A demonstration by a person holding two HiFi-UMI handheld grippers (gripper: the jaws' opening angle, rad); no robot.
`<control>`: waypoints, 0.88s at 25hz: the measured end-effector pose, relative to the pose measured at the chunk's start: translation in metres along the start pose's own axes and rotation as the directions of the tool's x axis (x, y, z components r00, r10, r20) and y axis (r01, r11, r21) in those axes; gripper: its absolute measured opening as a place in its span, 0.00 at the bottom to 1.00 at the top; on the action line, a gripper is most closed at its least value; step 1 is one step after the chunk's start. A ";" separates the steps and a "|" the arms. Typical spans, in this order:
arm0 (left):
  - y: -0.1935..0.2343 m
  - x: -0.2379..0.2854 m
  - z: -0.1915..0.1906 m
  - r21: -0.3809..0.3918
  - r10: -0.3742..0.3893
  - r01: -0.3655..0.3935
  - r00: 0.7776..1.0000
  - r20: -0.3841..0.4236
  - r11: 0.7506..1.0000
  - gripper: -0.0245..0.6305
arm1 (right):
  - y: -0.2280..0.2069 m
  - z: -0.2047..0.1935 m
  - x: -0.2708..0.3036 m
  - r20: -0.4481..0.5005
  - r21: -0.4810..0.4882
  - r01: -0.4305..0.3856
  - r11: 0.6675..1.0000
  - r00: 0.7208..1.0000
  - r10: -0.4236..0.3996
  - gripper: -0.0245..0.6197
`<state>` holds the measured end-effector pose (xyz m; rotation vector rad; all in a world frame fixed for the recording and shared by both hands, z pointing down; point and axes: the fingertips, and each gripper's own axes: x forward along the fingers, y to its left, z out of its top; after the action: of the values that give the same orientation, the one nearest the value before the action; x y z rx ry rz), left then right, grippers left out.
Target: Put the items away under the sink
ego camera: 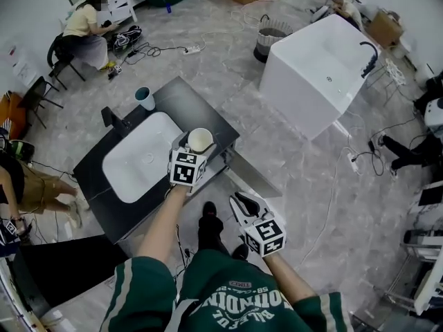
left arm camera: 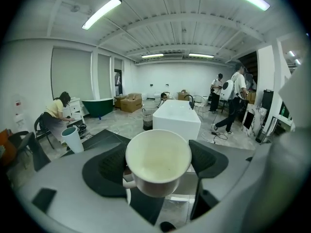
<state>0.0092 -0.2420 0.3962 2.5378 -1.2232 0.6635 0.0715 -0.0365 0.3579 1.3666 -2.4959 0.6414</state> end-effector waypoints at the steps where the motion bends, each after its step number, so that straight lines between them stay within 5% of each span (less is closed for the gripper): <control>1: -0.011 -0.008 0.000 0.003 -0.002 0.002 1.000 0.004 1.000 0.67 | 0.001 -0.002 -0.010 0.007 0.002 -0.002 1.000 1.000 0.002 0.15; 13: -0.157 -0.089 -0.048 -0.021 -0.088 0.088 0.996 0.005 0.996 0.67 | 0.005 -0.048 -0.108 -0.009 -0.021 0.037 0.999 0.999 -0.037 0.15; 22: -0.184 -0.059 -0.104 -0.019 -0.131 0.130 0.991 -0.038 0.991 0.67 | -0.014 -0.073 -0.098 -0.031 -0.004 0.034 0.999 0.999 -0.034 0.14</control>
<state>0.0911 -0.0461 0.4523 2.5522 -1.0348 0.6669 0.1359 0.0647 0.3875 1.3842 -2.4428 0.6461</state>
